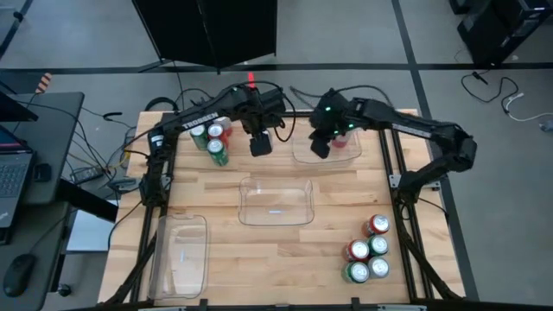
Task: Sort soda cans
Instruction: Put the middle pink white soda can into the top transparent bin
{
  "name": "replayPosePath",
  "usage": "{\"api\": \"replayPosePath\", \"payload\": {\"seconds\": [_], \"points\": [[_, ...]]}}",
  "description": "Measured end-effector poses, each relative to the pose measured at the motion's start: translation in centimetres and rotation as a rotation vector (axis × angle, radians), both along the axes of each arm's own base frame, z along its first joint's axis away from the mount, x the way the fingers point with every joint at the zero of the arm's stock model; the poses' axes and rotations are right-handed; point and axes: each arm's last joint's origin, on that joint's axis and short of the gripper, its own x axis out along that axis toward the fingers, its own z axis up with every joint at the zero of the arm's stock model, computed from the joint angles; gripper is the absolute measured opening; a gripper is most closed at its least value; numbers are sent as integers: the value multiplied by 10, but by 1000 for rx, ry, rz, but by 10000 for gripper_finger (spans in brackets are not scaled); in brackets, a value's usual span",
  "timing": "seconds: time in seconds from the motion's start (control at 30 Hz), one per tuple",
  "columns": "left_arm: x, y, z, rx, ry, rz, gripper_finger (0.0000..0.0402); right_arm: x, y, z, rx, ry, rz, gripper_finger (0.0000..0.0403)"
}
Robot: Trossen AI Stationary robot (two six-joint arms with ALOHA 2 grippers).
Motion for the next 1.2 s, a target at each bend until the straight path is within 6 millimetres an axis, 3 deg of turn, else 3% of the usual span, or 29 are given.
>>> {"api": "replayPosePath", "payload": {"seconds": [0.13,0.27,0.37,0.53,0.83,1.2], "points": [[-5,-6,23,20,-61,-7,222,-38,2,24,-66,52,-113,0],[-6,-11,43,45,-148,-18,222,-77,-2,35,-116,142,-326,0],[-8,-13,48,43,-162,-8,222,-99,-11,29,-84,186,-449,0],[-12,-14,49,35,-143,-1,222,-121,-33,4,-17,263,-582,0],[-11,-14,50,47,-153,-17,222,-137,-66,-50,78,334,-714,0],[-10,-13,50,54,-165,-15,222,-119,-69,-95,167,348,-670,0]]}}
